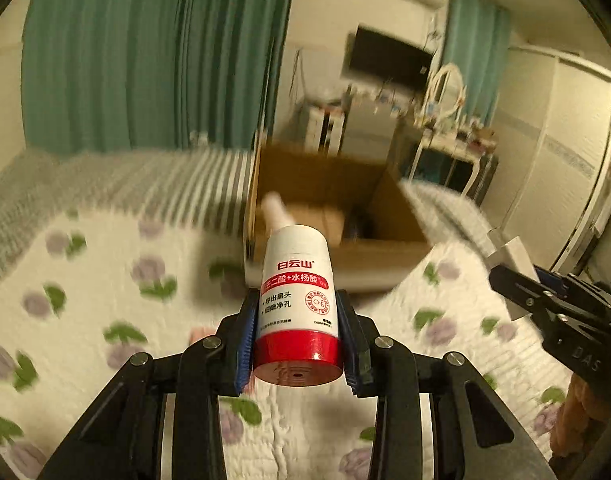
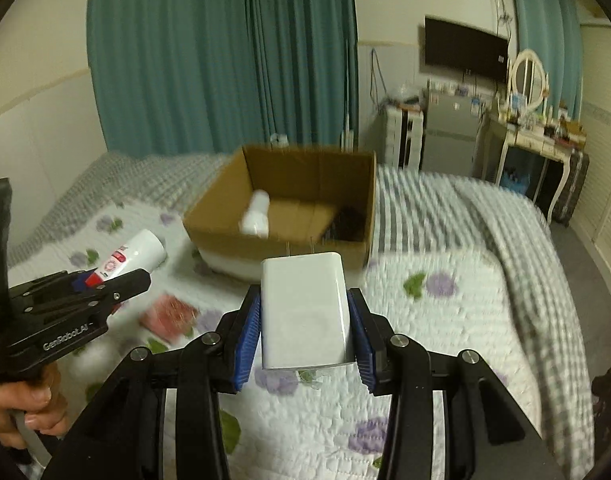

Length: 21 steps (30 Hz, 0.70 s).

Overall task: Organize rigid objects
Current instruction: 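Carry the white-and-red tube over the box with the left tool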

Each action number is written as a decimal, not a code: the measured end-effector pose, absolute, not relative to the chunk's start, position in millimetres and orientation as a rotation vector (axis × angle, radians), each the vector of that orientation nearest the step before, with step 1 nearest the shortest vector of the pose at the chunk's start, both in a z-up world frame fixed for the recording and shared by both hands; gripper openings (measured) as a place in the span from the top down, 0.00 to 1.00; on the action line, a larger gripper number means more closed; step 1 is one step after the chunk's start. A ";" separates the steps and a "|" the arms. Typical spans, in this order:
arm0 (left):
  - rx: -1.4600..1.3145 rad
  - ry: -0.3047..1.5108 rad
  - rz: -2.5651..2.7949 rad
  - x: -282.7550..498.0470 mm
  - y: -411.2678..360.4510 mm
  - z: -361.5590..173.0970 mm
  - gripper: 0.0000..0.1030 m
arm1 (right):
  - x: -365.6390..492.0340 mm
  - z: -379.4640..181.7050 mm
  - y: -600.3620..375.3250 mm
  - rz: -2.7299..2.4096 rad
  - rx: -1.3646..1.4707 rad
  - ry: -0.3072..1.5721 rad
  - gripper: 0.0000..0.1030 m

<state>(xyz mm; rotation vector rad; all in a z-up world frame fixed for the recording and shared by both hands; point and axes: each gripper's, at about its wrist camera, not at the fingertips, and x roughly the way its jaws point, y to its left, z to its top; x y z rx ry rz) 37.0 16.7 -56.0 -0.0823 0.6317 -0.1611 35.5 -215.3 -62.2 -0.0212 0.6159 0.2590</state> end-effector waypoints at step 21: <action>-0.112 0.373 -0.216 100.7 14.1 43.3 0.65 | 74.8 66.0 -194.6 0.263 -0.028 0.307 0.60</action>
